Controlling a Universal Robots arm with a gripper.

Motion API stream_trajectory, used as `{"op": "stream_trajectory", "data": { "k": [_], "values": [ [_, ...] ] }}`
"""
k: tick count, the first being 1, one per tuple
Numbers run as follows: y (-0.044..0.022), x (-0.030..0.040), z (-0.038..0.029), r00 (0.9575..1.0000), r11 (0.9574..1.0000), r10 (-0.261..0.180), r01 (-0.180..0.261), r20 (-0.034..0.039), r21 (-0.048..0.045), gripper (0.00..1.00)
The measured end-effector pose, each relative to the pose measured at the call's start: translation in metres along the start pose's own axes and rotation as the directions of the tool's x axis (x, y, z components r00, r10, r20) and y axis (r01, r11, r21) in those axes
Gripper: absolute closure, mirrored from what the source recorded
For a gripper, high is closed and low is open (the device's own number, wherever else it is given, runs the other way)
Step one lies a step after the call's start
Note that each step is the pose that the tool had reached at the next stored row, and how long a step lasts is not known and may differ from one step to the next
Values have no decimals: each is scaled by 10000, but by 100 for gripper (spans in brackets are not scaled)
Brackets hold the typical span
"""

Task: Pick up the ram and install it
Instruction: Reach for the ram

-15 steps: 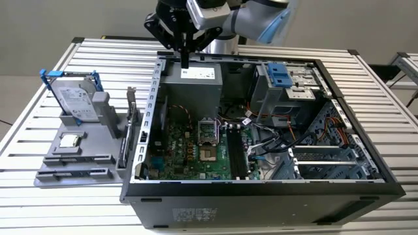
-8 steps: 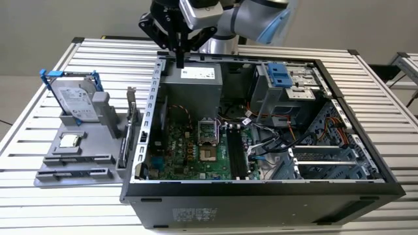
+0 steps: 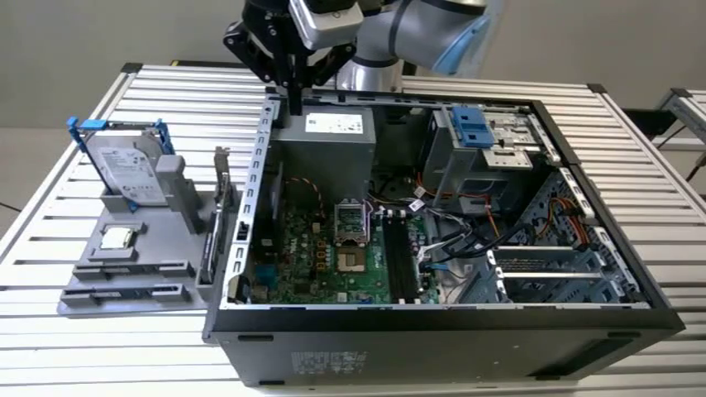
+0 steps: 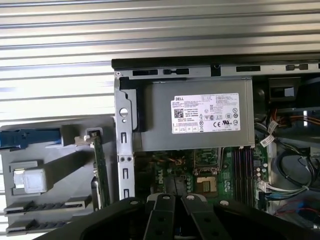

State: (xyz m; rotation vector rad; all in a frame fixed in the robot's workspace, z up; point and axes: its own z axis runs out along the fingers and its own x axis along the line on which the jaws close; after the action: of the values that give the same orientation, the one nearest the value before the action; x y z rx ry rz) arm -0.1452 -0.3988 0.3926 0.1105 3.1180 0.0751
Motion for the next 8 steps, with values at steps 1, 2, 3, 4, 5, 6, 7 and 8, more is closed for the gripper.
{"op": "stream_trajectory", "data": {
  "k": [1, 2, 3, 4, 5, 6, 7, 8],
  "values": [
    [-1, 12, 0, 10000, 10000, -1, 1, 0, 0, 100],
    [-1, 23, -1, 10000, 10000, 0, 0, 0, 0, 100],
    [-2, 33, -1, 10000, 10000, 0, 0, 0, 1, 100],
    [-4, 54, -2, 10000, 10000, 0, 0, 0, 1, 100],
    [-5, 65, -2, 10000, 10000, 0, 0, 0, 1, 100],
    [-5, 76, -2, 10000, 10000, 0, 0, 0, 0, 100],
    [-6, 87, -2, 10000, 10000, 0, 0, 0, 0, 100],
    [-7, 97, -2, 10000, 10000, 0, 0, 0, 0, 100]
  ]
}}
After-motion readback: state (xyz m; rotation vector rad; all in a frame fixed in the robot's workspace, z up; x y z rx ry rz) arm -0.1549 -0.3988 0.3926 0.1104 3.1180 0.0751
